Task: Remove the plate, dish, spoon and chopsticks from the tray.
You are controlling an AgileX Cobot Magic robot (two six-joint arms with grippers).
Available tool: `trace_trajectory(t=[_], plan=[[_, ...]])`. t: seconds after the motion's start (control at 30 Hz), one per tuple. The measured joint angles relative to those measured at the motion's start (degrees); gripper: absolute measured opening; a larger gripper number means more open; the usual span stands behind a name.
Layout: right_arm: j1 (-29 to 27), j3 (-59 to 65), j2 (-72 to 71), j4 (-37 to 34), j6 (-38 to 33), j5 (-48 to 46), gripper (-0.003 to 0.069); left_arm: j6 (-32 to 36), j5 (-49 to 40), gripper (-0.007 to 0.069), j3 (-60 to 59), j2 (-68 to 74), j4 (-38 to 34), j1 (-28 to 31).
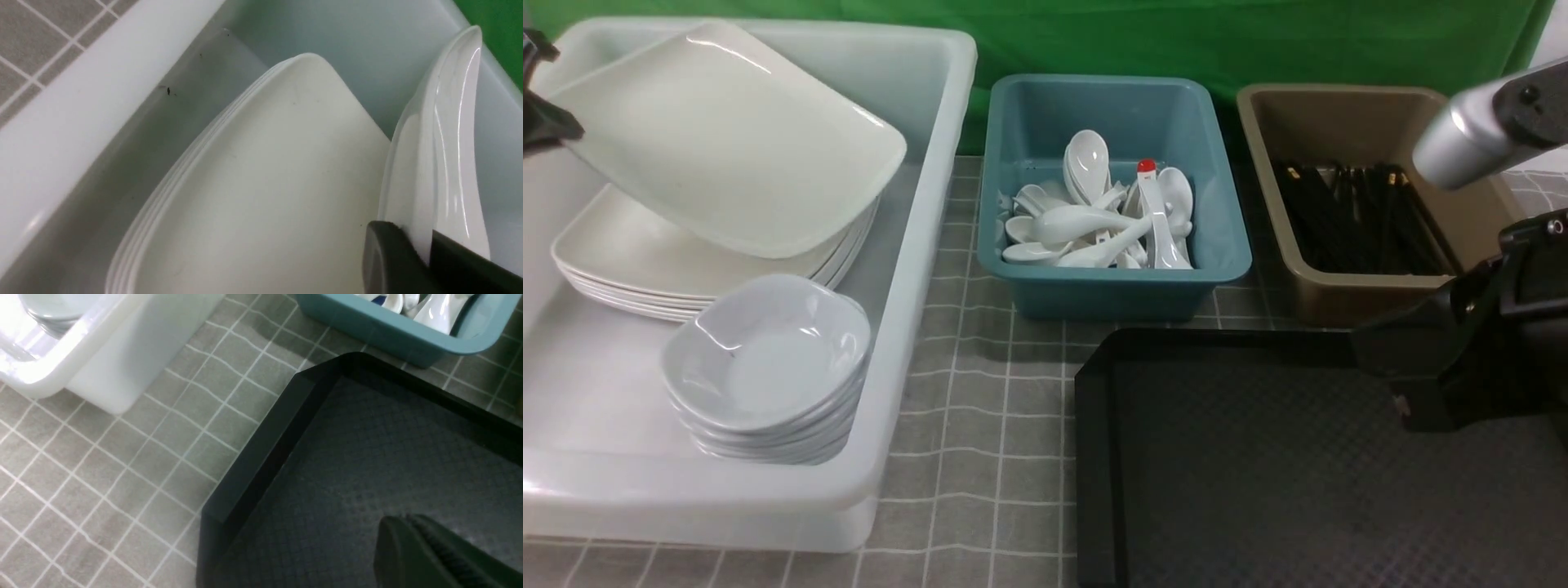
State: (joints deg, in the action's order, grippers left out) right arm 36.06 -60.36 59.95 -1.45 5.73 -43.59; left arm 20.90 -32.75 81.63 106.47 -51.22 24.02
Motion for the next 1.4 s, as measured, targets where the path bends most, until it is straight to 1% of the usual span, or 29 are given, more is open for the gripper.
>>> trace_trajectory(t=[0.13,0.17,0.23,0.27,0.3,0.33,0.37,0.43,0.53,0.57,0.63,0.67,0.73,0.77,0.8,0.83,0.87,0.9,0.93,1.0,1.1,1.2,1.23,1.27,1.33,1.4], plan=[[0.0,0.0,0.0,0.0,0.5,0.0,0.0022,-3.3,-0.3,0.0115,0.1,0.1,7.8,0.0],[0.0,0.0,0.0,0.0,0.7,0.0,0.0022,-5.1,0.0,0.0174,0.1,0.1,11.5,0.0],[0.0,0.0,0.0,0.0,0.7,0.0,0.0022,-7.5,0.1,0.0251,0.2,0.1,15.7,0.0],[0.0,0.0,0.0,0.0,0.7,0.0,0.0022,-8.1,0.2,0.0277,0.2,0.1,17.1,0.0],[0.0,0.0,0.0,0.0,0.7,0.0,0.0022,-8.8,0.2,0.0328,0.2,0.0,18.5,0.0],[0.0,0.0,0.0,0.0,0.7,0.0,0.0022,-8.9,0.2,0.0337,0.2,0.0,18.8,0.0],[0.0,0.0,0.0,0.0,0.7,0.0,0.0022,-9.3,0.1,0.0395,0.2,-0.1,19.9,0.0],[0.0,0.0,0.0,0.0,0.7,0.0,0.0022,-9.3,-0.2,0.0463,0.2,-0.8,20.8,0.0],[0.0,0.0,0.0,0.1,0.7,0.0,0.0022,-8.9,-1.0,0.0491,0.3,-2.9,21.3,0.1],[0.0,0.0,0.0,0.3,0.7,0.0,0.0022,-8.6,-1.9,0.0488,0.5,-4.0,21.3,0.1],[0.0,0.0,-0.1,1.5,0.7,0.0,0.0022,-6.8,-4.7,0.0430,1.5,-6.5,21.1,-0.6],[0.0,-0.1,-0.1,2.0,0.7,0.0,0.0022,-6.1,-5.9,0.0388,1.9,-8.0,20.9,-1.2],[0.0,-1.4,-0.8,5.4,1.2,0.3,0.0022,-2.2,-9.7,0.0191,2.6,-12.0,19.8,-4.5],[0.0,-2.0,-1.3,6.5,1.7,0.7,0.0022,-0.5,-10.8,0.0129,2.7,-13.5,19.4,-6.5],[0.0,-2.0,-1.4,6.8,1.8,0.8,0.0022,0.0,-11.1,0.0117,2.7,-13.9,19.3,-6.5],[0.0,-2.5,-2.1,8.1,2.2,1.6,0.0022,2.0,-12.4,0.0069,2.8,-15.8,19.0,-8.9],[0.0,-2.8,-2.9,9.4,2.6,2.4,0.0022,3.2,-13.1,0.0050,2.8,-16.9,18.8,-11.1],[0.0,-3.1,-5.3,13.1,4.6,4.3,0.0022,4.7,-14.7,0.0019,2.9,-20.6,18.7,-16.5],[0.0,-3.1,-5.9,13.9,5.0,4.5,0.0022,5.0,-14.8,0.0017,2.9,-20.6,18.7,-17.1],[0.0,-3.0,-10.5,19.7,10.0,6.4,0.0022,6.0,-15.4,0.0005,2.9,-25.1,18.5,-25.8],[0.0,-1.2,-18.5,26.4,15.8,8.9,0.0022,6.6,-15.6,0.0002,3.0,-29.2,19.6,-36.0],[0.0,3.0,-28.1,32.6,21.2,12.0,0.0022,4.8,-15.5,0.0002,1.5,-32.6,22.2,-45.9],[0.0,3.4,-28.8,33.0,21.2,12.0,0.0022,4.6,-15.5,0.0002,1.5,-32.6,22.4,-46.4],[0.0,6.4,-34.5,36.2,24.4,13.8,0.0022,2.7,-14.4,0.0002,-0.8,-34.7,24.0,-50.9],[0.0,10.6,-41.5,40.2,28.3,15.9,0.0022,0.2,-12.3,0.0002,-4.2,-37.2,25.9,-54.2],[0.0,14.1,-46.6,42.8,30.9,17.2,0.0022,-1.7,-9.6,0.0002,-7.9,-39.7,26.8,-56.2]])
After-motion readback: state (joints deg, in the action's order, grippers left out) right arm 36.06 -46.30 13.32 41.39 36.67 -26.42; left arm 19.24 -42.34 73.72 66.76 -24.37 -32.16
